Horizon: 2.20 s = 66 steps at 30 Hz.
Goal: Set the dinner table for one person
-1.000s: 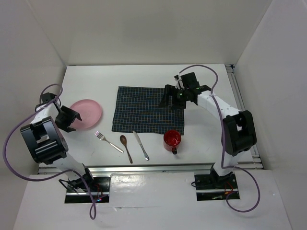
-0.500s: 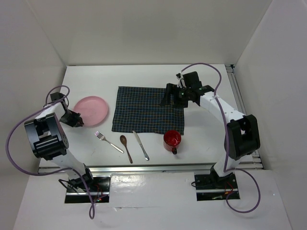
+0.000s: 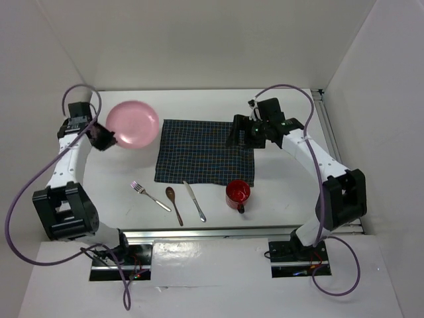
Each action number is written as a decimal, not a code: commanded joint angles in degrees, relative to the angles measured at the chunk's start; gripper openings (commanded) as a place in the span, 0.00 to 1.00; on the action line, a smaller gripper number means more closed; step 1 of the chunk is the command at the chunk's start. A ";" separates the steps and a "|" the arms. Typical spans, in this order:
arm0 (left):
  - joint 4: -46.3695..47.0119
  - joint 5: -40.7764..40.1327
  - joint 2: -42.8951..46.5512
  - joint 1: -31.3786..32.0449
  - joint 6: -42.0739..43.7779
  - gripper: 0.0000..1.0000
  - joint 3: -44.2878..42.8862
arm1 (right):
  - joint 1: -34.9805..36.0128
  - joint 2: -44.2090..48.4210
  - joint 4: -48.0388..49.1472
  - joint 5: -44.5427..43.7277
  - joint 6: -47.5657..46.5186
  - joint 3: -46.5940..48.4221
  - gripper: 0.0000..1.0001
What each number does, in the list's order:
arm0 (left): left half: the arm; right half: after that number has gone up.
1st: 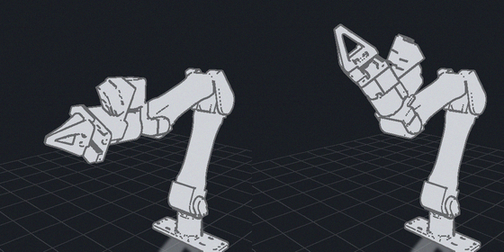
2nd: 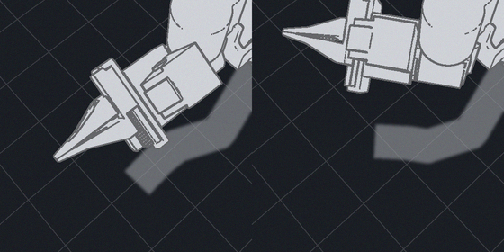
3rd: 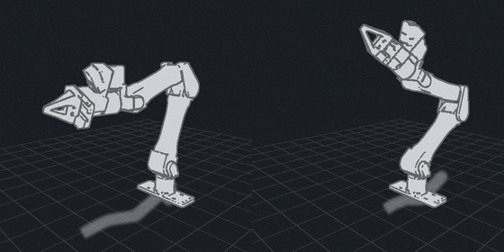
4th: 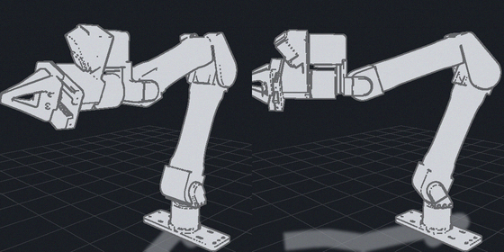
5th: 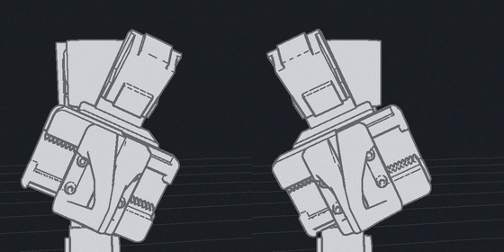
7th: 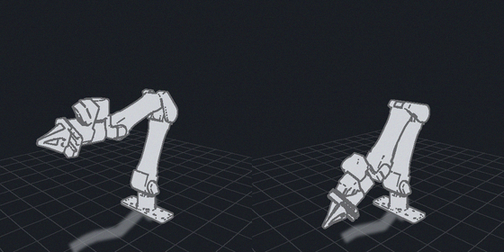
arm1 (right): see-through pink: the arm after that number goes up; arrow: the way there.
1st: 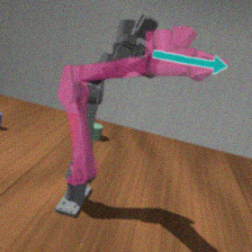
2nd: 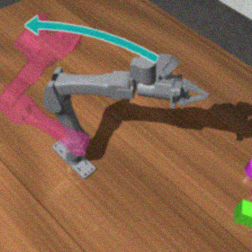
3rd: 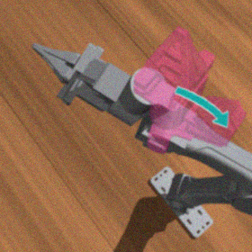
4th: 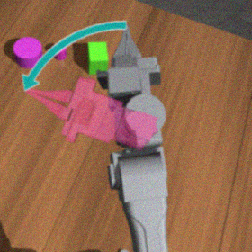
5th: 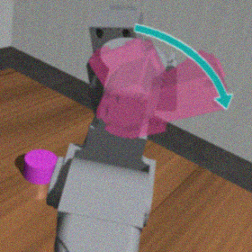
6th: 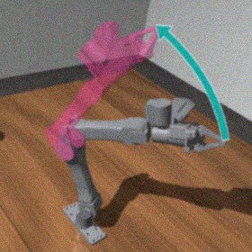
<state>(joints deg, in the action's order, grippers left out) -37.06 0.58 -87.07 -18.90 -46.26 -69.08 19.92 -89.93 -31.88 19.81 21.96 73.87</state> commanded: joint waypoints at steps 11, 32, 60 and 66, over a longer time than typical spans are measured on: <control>-1.00 8.29 -18.11 32.86 11.02 0.00 -26.10 | -0.15 8.19 -7.92 -19.36 3.17 -1.18 0.94; 0.06 6.63 -31.93 36.12 14.62 0.00 -25.40 | 3.98 19.54 -13.82 -9.88 8.37 -18.84 0.91; -10.31 -6.37 -8.05 35.34 10.41 0.65 -19.88 | 8.04 5.13 -16.90 -26.57 9.26 2.75 0.00; -11.46 -9.37 1.89 34.11 5.13 0.64 -6.61 | -0.49 -10.59 -18.04 -26.23 4.32 22.17 0.00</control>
<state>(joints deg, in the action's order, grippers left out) -45.78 -6.17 -85.78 15.73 -37.32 -80.49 22.63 -95.83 -49.50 -4.75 29.06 89.01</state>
